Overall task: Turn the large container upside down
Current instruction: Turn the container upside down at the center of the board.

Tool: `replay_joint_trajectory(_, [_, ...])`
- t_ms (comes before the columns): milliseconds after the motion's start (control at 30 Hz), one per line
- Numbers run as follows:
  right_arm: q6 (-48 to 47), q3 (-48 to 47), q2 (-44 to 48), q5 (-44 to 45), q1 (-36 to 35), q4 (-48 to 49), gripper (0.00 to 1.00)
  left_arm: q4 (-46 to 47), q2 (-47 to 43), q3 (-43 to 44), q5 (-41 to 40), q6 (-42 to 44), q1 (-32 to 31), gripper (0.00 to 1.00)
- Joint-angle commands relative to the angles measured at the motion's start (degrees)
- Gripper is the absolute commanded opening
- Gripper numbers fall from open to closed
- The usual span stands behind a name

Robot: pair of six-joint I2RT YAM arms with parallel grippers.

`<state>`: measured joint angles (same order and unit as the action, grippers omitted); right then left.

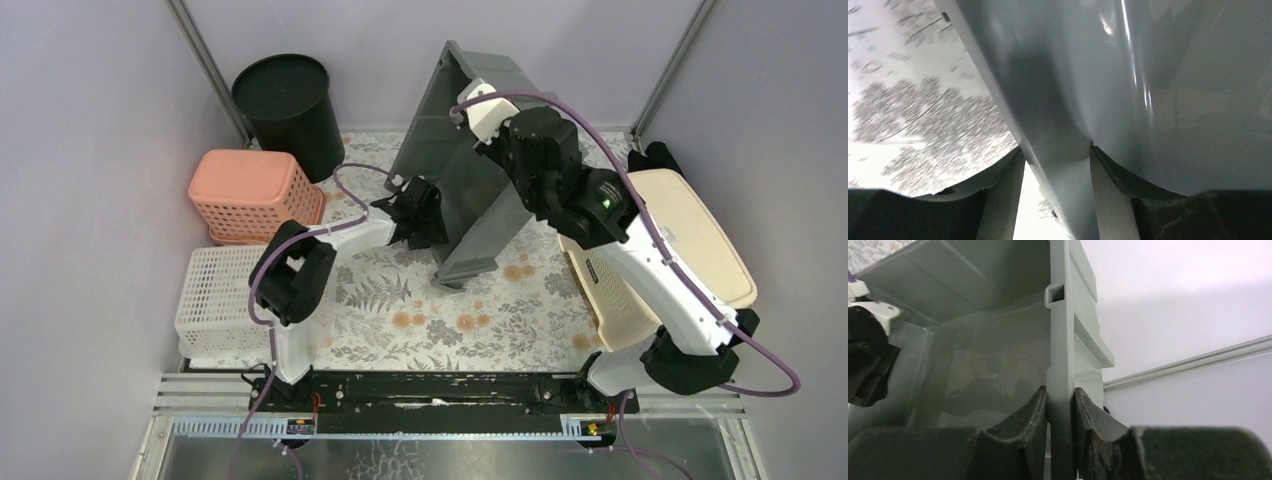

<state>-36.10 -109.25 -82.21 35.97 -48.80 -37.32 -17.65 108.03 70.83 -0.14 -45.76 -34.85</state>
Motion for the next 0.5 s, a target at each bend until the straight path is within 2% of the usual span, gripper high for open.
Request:
replay_joint_trajectory(0, [0.5,2.1,4.1,-4.2,-5.5,14.3,0.0,5.0,8.6,4.8,1.4,1.5,-1.5,0.55])
replay_joint_trajectory(167, [-0.7,3.6,3.1,-2.1,-9.1,14.5,0.0,7.7,12.1,7.7,3.6,0.5,-2.5,0.56])
replay_joint_trajectory(300, [-2.4,3.1,1.2,0.5,-13.0,14.7,0.0,9.9,13.0,6.6,5.5,0.4,-3.5,0.6])
replay_joint_trajectory(467, [-3.0,3.3,0.0,3.4,-17.0,14.9,0.0,10.9,11.1,2.6,5.6,-0.2,-4.2,0.72])
